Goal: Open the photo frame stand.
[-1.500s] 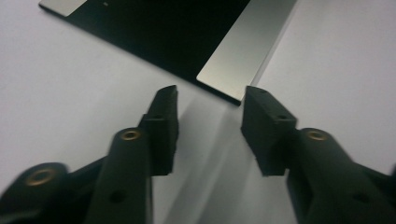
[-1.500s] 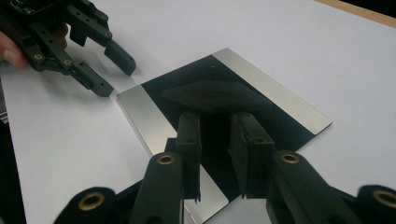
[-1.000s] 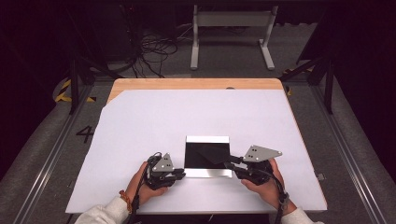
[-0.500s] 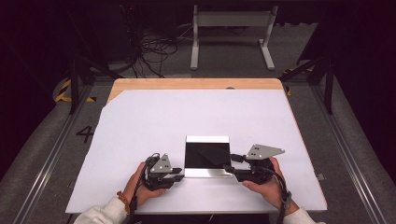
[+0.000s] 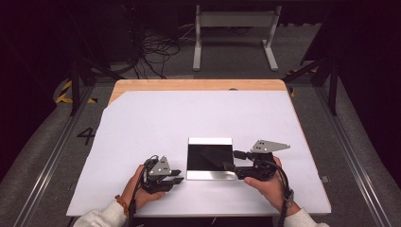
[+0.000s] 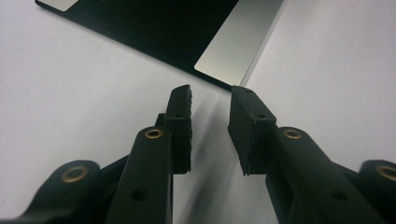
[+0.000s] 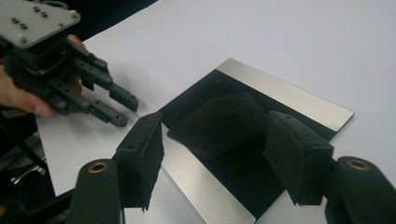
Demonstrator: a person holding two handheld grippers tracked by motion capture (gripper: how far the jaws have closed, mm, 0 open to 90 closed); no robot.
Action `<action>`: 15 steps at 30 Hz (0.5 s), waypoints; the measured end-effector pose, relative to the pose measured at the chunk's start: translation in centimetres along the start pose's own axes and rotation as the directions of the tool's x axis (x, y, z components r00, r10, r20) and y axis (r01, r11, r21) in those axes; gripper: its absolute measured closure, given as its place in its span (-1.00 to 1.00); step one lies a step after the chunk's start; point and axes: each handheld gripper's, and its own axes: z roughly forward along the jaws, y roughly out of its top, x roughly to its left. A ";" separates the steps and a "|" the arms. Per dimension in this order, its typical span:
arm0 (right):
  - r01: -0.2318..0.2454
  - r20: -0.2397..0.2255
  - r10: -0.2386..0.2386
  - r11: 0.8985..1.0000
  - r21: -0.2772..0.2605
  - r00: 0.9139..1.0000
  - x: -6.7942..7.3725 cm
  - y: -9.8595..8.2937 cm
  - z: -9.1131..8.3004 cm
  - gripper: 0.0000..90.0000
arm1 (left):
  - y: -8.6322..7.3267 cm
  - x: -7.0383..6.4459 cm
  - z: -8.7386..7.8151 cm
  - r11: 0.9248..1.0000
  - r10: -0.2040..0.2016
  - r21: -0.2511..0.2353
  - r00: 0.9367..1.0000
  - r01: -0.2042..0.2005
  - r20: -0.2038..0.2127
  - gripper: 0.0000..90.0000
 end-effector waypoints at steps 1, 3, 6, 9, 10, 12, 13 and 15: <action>-0.014 0.005 0.014 1.000 0.000 1.000 0.0 0.0 0.1 -0.18 | 0.0 0.0 0.0 1.000 0.001 0.000 1.000 -0.001 0.000 0.55; -0.037 0.007 0.037 0.999 0.000 0.999 -0.2 0.1 0.2 -0.21 | 0.0 0.0 0.0 1.000 0.001 0.000 1.000 -0.001 0.000 0.55; -0.102 -0.005 0.102 0.995 0.013 0.995 -0.5 0.1 0.6 -0.25 | 0.0 0.0 0.0 1.000 -0.001 -0.002 1.000 0.001 0.001 0.54; -0.151 -0.018 0.152 0.988 0.021 0.988 -0.8 0.0 1.1 -0.27 | 0.1 0.0 0.1 1.000 0.003 0.000 1.000 -0.003 0.000 0.54; -0.160 -0.024 0.161 0.987 0.026 0.987 -0.9 0.0 1.3 -0.27 | 0.1 0.0 0.1 1.000 0.003 -0.001 1.000 -0.003 0.001 0.53; -0.176 -0.031 0.177 0.984 0.036 0.984 -1.1 -0.1 1.7 -0.28 | 0.1 0.0 0.1 1.000 0.002 -0.001 1.000 -0.002 0.003 0.53; -0.186 -0.047 0.188 0.981 0.044 0.981 -1.1 -0.2 2.0 -0.29 | 0.1 0.0 0.1 1.000 0.002 -0.001 1.000 -0.002 0.003 0.53; -0.195 -0.054 0.199 0.979 0.066 0.979 -1.2 -0.3 2.4 -0.30 | 0.1 0.0 0.1 1.000 0.002 -0.001 1.000 -0.002 0.004 0.53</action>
